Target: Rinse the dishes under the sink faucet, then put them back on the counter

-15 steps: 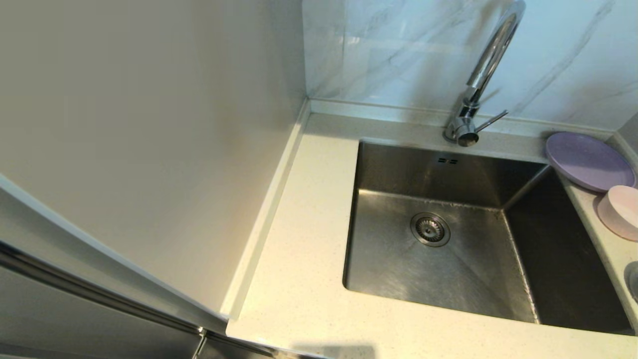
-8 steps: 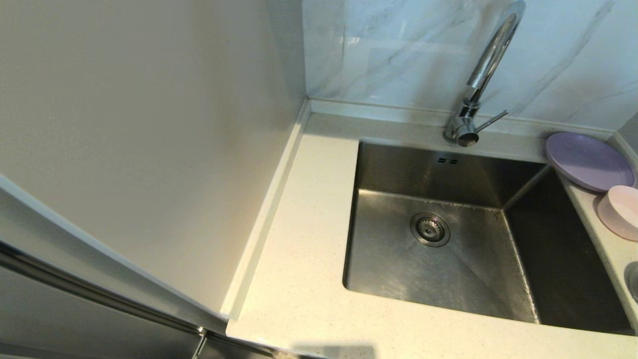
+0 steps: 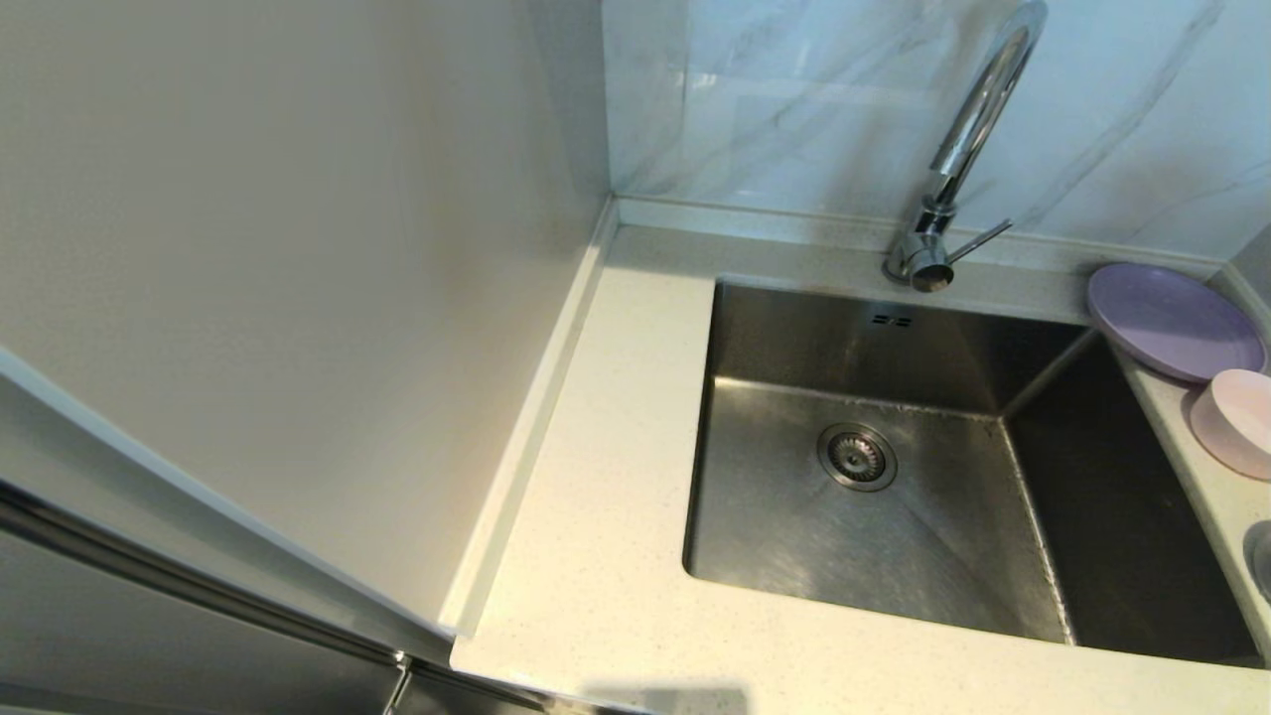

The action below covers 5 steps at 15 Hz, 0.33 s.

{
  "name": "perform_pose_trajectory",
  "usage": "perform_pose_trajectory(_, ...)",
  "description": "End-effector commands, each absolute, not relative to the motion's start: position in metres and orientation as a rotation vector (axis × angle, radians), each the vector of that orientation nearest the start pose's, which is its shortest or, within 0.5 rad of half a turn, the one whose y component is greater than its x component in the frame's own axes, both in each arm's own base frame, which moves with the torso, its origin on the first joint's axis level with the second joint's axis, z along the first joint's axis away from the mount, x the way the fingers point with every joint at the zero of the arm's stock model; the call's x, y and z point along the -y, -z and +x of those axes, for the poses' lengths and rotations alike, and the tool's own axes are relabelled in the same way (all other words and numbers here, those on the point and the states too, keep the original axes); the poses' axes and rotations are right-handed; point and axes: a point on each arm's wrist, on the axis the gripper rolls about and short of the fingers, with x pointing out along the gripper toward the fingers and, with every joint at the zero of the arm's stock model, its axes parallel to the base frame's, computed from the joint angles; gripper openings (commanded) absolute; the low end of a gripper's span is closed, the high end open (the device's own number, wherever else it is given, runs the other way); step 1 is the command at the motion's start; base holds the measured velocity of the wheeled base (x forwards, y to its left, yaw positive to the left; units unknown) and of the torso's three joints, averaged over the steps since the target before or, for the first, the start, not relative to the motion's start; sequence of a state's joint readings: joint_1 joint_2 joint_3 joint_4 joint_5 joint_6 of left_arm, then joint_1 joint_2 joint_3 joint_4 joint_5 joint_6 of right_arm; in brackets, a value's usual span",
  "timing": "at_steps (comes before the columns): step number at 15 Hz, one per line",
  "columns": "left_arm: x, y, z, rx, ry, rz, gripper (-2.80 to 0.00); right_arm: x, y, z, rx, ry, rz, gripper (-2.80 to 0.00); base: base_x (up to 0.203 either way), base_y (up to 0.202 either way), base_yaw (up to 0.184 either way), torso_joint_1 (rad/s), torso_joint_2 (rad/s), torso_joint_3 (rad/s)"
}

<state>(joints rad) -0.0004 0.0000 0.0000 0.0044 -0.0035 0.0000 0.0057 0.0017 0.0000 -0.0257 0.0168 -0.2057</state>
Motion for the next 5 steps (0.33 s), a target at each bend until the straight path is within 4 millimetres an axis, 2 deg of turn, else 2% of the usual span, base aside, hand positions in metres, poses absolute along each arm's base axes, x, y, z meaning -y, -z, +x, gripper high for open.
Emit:
perform_pose_trajectory(1,0.0001,-0.0750,-0.0228,-0.005,0.005,0.000,-2.80,-0.0002,-0.0757,-0.0218,0.015,-0.022,-0.205,-2.80,0.000,0.000,0.000,0.000,0.00,0.000)
perform_pose_trajectory(5,0.0001,-0.0750,-0.0228,-0.005,0.003,0.000,-2.80,-0.0002,-0.0757,-0.0219,0.016,-0.022,-0.204,-2.80,0.000,0.000,0.000,0.000,0.00,0.000)
